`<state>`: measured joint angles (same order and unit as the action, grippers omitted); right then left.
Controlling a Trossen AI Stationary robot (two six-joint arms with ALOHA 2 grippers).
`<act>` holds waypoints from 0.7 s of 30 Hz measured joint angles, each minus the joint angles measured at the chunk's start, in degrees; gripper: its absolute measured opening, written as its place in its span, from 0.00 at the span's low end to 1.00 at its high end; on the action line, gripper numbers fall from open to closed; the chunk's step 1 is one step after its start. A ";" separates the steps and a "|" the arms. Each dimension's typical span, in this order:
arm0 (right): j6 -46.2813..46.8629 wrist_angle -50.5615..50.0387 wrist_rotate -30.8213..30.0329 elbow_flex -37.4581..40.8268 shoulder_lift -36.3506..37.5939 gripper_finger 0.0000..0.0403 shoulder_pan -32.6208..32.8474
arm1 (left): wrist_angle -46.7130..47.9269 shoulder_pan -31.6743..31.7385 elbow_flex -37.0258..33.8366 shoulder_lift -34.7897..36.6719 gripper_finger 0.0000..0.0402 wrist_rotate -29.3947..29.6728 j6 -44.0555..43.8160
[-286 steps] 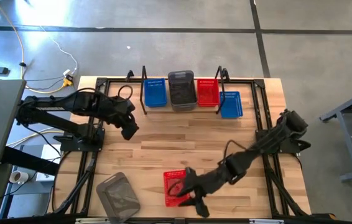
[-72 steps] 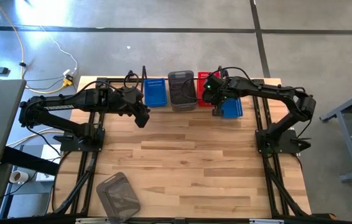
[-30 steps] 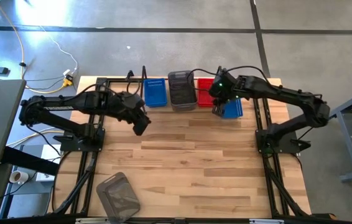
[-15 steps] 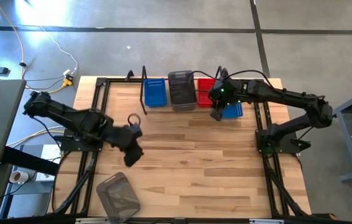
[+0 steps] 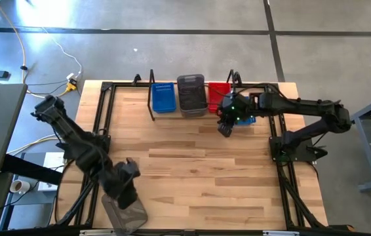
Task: Stack baskets on shelf by color
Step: Stack the black bin on the black bin on the shelf
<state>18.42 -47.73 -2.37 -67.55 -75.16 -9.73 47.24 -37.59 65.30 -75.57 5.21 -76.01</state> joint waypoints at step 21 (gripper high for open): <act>11.62 -0.08 -4.23 0.00 -0.02 0.28 12.38 | -19.37 -10.60 0.00 -14.49 0.25 0.16 -10.86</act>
<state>30.04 -47.81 -6.60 -67.55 -75.18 2.66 27.87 -48.19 65.30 -90.06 5.37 -86.88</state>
